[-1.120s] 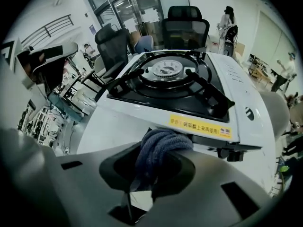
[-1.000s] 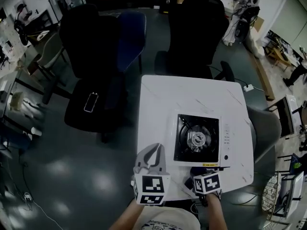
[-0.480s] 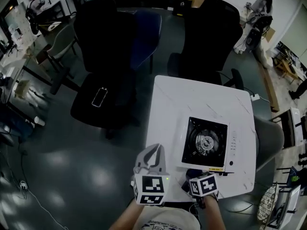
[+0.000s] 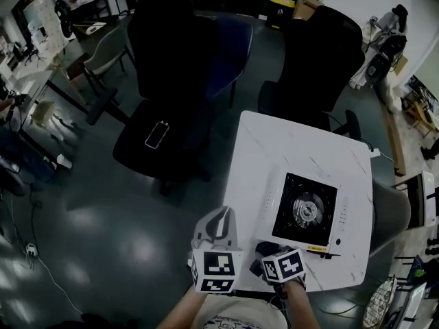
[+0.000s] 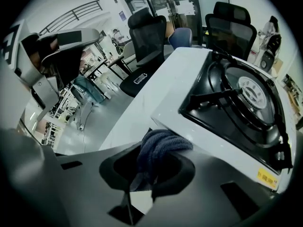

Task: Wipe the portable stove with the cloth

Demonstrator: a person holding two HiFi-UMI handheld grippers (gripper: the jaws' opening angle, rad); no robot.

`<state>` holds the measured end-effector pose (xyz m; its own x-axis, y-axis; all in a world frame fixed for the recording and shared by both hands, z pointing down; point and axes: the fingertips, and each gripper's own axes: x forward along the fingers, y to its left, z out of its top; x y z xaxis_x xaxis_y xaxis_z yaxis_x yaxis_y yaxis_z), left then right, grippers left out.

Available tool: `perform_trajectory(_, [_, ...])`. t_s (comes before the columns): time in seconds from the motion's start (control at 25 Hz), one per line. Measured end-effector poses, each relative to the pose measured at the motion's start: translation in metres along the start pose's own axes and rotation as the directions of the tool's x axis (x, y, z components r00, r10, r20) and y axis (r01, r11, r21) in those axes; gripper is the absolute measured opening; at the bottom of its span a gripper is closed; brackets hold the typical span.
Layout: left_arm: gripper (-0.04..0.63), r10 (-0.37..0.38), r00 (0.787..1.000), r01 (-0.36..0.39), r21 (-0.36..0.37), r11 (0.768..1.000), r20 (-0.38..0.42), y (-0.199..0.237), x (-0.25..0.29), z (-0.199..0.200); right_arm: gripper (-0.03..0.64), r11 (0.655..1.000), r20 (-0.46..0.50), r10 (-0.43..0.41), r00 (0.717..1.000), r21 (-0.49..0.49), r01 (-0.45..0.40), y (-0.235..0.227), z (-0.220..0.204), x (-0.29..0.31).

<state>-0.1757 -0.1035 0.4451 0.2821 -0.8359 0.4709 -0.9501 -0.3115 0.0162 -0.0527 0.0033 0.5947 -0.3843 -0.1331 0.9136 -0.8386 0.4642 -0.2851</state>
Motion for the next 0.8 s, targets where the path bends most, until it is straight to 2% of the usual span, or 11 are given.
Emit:
perform_trajectory(0.28, [0.023, 0.054, 0.998, -0.054, -0.020, 0.998, 0.009, 0.023, -0.013, -0.001, 0.075, 0.997, 0.005, 0.057, 0.998, -0.050, -0.057, 0.029, 0.019, 0.008])
perform_trajectory(0.44, [0.022, 0.077, 0.997, -0.077, -0.028, 0.997, 0.015, 0.033, -0.021, -0.002, 0.075, 0.991, 0.039, 0.109, 0.993, -0.081, -0.105, 0.050, 0.036, 0.007])
perform_trajectory(0.6, [0.023, 0.101, 0.995, -0.100, -0.034, 0.994, 0.024, 0.041, -0.028, -0.001, 0.075, 0.980, 0.152, 0.135, 0.979, -0.163, -0.110, 0.071, 0.071, -0.009])
perform_trajectory(0.8, [0.022, 0.119, 0.992, -0.117, -0.041, 0.992, 0.035, 0.047, -0.035, 0.002, 0.075, 0.979, 0.319, 0.132, 0.938, -0.192, -0.072, 0.087, 0.118, -0.044])
